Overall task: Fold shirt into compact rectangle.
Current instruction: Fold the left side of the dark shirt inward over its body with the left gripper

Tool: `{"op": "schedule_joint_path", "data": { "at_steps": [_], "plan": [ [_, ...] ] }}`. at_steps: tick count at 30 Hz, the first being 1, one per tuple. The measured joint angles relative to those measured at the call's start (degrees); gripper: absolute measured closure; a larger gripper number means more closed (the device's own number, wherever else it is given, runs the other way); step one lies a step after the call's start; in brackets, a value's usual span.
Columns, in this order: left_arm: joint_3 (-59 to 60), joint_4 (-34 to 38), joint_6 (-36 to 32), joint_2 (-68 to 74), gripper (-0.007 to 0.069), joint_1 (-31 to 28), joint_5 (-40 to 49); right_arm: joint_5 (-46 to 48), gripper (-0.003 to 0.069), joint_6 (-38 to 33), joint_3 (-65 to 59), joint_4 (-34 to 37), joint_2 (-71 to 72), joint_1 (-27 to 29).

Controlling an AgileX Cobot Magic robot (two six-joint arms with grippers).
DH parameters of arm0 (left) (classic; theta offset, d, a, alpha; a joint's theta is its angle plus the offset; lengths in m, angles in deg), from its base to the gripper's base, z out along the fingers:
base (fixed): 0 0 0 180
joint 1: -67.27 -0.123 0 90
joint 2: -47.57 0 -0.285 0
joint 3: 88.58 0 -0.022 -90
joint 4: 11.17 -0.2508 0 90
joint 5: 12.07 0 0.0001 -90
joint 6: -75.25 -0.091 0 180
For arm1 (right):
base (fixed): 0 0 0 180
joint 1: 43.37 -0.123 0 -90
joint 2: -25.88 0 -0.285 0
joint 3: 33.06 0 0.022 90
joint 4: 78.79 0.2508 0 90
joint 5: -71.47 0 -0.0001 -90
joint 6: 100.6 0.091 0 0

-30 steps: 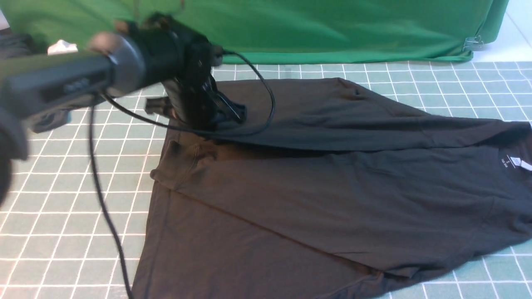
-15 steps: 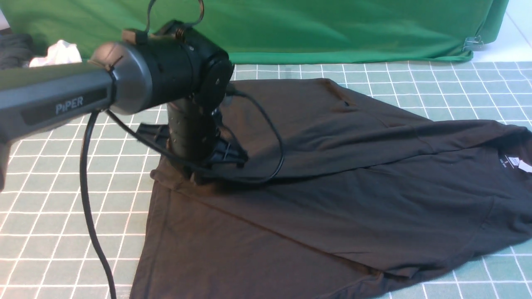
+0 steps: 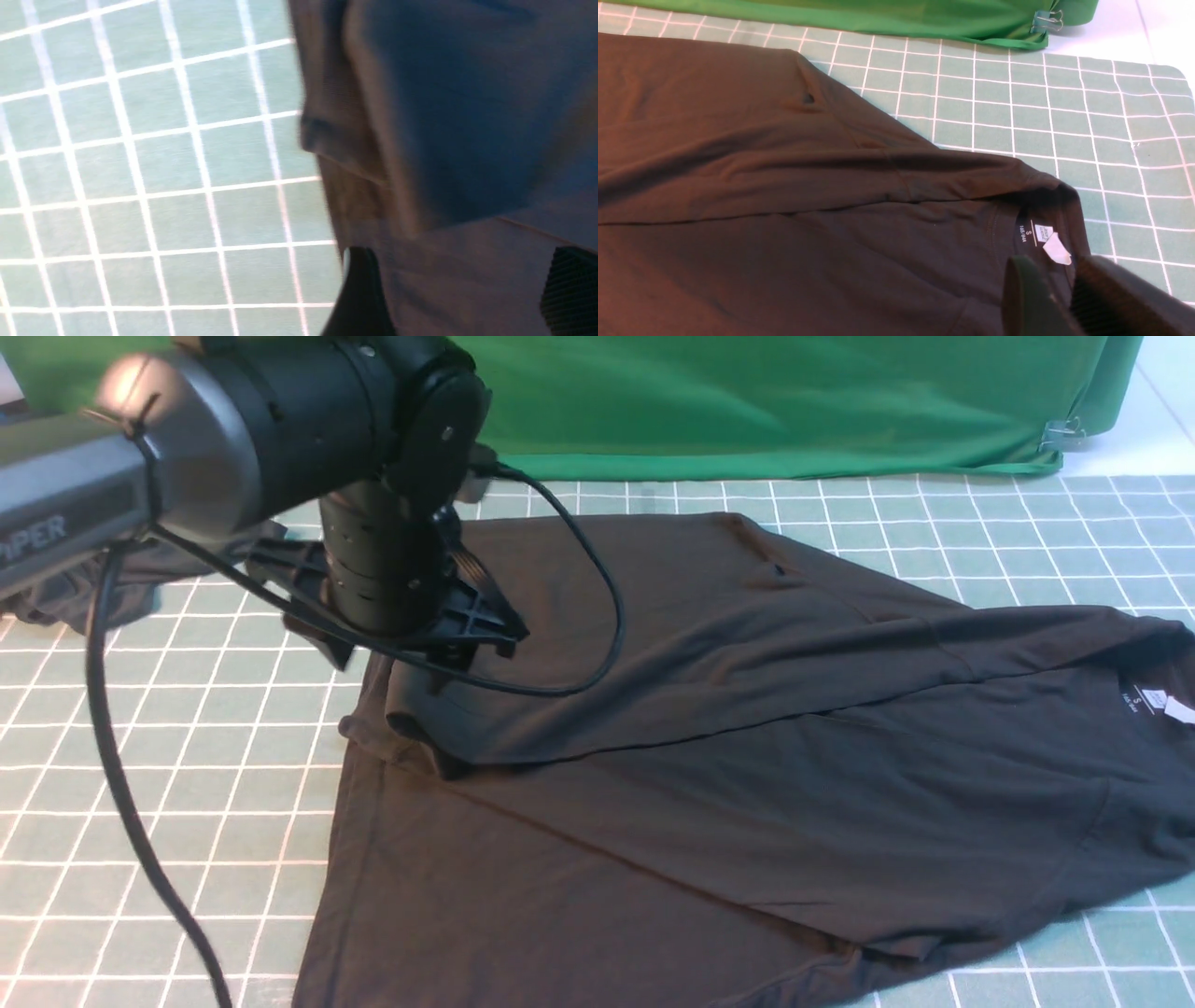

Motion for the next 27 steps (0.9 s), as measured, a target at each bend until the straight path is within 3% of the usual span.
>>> {"op": "schedule_joint_path", "data": {
  "at_steps": [5, 9, 10, 11, 16, 21, 27],
  "plan": [
    [2.13, 2.0, 4.01, 2.45, 0.0218, -4.71, -3.78, 0.5, 0.0514, 0.0, 0.0, 0.0, 0.0, 0.0],
    [2.63, 9.96, 4.11, 4.67, 0.0397, -9.25, -10.71, 0.98, 0.0513, 0.0, 0.0, 0.0, 0.0, 0.0],
    [2.63, 10.35, 3.73, 4.79, 0.0406, -9.32, -11.03, 1.05, 0.0513, 0.0, 0.0, 0.0, 0.0, 0.0],
    [2.63, 13.54, 2.13, 5.11, 0.0477, -9.31, -13.4, 1.05, 0.0513, 0.0, 0.0, 0.0, 0.0, 0.0],
    [2.63, 23.29, -3.38, 7.27, 0.0604, -7.76, -17.31, 1.1, 0.051, 0.0, 0.0, 0.06, 0.0, 0.0],
    [2.63, 27.26, -5.02, 8.78, 0.0606, -6.1, -18.35, 1.1, 0.0507, 0.0, 0.0, 0.06, 0.0, 0.0],
    [1.94, 27.97, -5.44, 8.73, 0.0481, -5.57, -17.97, 0.13, 0.0505, 0.0, 0.0, 0.06, 0.0, 0.0]
  ]
}}
